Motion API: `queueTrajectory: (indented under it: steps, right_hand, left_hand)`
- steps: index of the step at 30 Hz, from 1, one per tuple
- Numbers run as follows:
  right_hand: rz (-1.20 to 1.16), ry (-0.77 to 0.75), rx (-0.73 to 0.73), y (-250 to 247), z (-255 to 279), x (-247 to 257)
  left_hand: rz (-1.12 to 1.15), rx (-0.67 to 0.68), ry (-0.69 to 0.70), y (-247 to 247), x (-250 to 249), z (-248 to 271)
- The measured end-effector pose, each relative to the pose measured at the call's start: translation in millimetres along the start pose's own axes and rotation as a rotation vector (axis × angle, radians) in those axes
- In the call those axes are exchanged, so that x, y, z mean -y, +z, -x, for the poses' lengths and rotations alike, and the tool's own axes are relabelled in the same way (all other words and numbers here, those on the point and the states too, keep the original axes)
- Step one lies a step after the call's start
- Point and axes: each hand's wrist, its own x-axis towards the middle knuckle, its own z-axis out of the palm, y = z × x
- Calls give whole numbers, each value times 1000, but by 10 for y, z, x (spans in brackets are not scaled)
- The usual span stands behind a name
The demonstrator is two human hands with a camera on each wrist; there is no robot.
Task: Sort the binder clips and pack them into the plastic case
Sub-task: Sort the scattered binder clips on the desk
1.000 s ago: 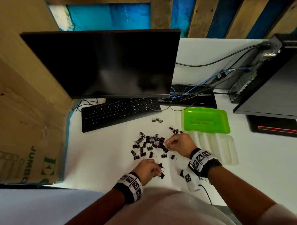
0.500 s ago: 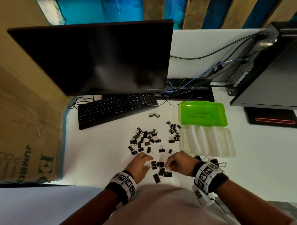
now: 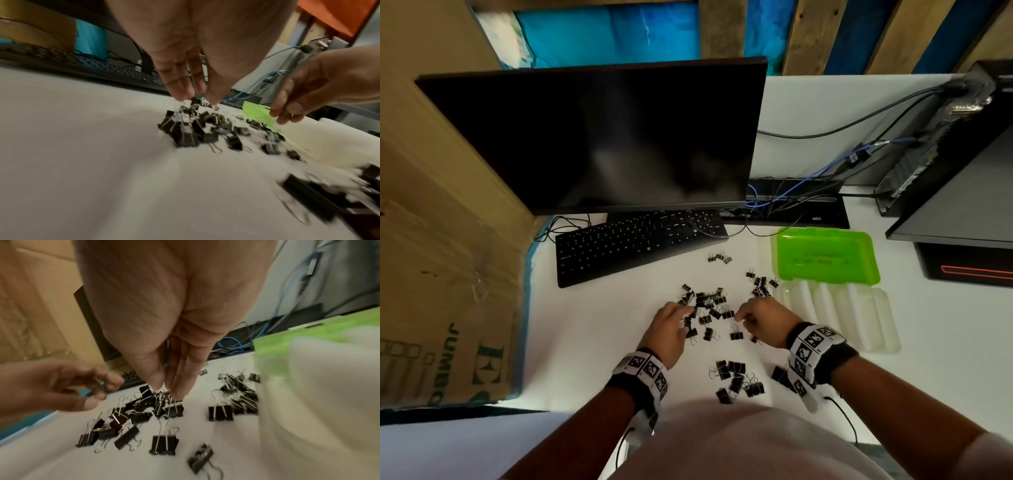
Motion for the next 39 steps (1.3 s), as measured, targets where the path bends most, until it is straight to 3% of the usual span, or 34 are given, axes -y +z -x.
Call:
queueTrajectory:
  steps: [4, 7, 12, 18, 25, 31, 39]
  right_hand:
    - [137, -102, 54, 11, -316, 221]
    - [190, -141, 41, 8, -490, 317]
    - [226, -63, 165, 24, -626, 161]
    - [-59, -4, -38, -76, -510, -64]
    - [229, 149, -61, -130, -244, -216]
    - [273, 141, 71, 180, -160, -201]
    - [2, 33, -29, 213, -90, -155]
  left_hand:
    - [-58, 36, -156, -155, 32, -310]
    - [-149, 78, -162, -151, 4, -455]
    - [-220, 105, -206, -141, 60, -554]
    - [-65, 13, -268, -277, 234, -555]
    - [41, -93, -199, -434, 153, -437]
    - [89, 126, 1, -187, -169, -186]
    - [45, 383, -6, 121, -301, 158]
